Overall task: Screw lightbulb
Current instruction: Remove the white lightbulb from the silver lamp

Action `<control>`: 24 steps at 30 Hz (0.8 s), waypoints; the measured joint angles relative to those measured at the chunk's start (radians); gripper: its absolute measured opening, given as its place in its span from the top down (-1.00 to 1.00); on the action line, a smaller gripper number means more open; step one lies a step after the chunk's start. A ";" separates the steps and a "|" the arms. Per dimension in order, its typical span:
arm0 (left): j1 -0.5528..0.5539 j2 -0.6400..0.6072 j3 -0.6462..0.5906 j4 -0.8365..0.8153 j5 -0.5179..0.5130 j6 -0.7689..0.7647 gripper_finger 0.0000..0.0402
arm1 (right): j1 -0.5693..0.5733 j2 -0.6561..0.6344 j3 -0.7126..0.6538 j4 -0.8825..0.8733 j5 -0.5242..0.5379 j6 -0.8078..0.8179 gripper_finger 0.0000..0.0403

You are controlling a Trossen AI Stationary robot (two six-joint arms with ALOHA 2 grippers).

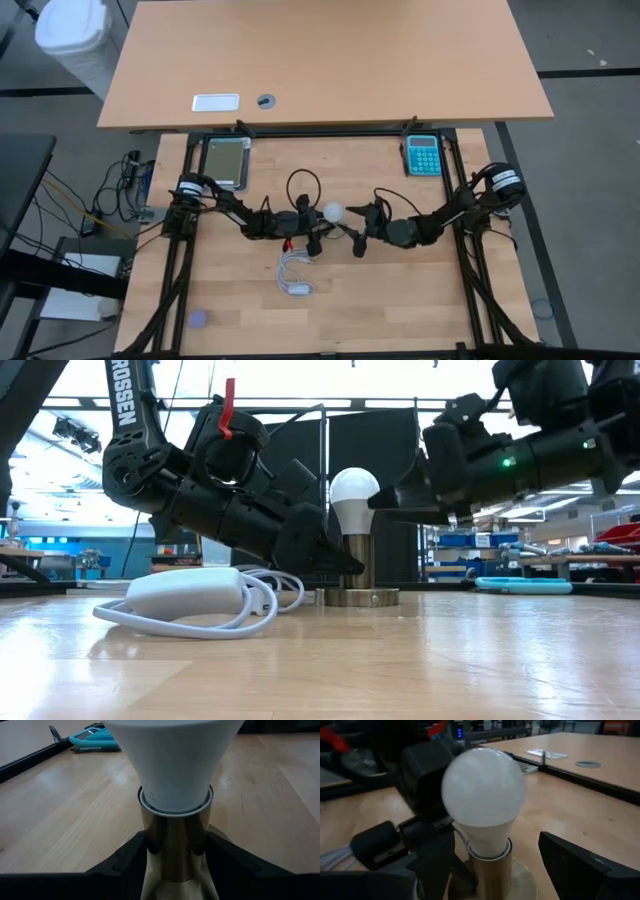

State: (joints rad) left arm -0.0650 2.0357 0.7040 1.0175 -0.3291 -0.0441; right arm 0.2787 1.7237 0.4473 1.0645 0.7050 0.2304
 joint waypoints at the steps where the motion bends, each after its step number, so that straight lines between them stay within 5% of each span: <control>1: 0.000 0.000 0.000 -0.001 -0.001 -0.003 0.06 | 0.000 0.010 0.005 -0.001 0.008 0.019 -0.44; 17: 0.000 0.000 -0.001 -0.001 -0.014 -0.010 0.06 | -0.001 0.309 0.172 0.197 0.116 -0.033 -0.44; 24: 0.000 0.000 -0.001 -0.006 -0.013 -0.011 0.06 | -0.005 0.377 0.174 0.376 0.165 -0.098 -0.27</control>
State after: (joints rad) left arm -0.0647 2.0361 0.7029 1.0116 -0.3424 -0.0555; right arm 0.2735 2.1005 0.6209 1.4402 0.8701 0.1323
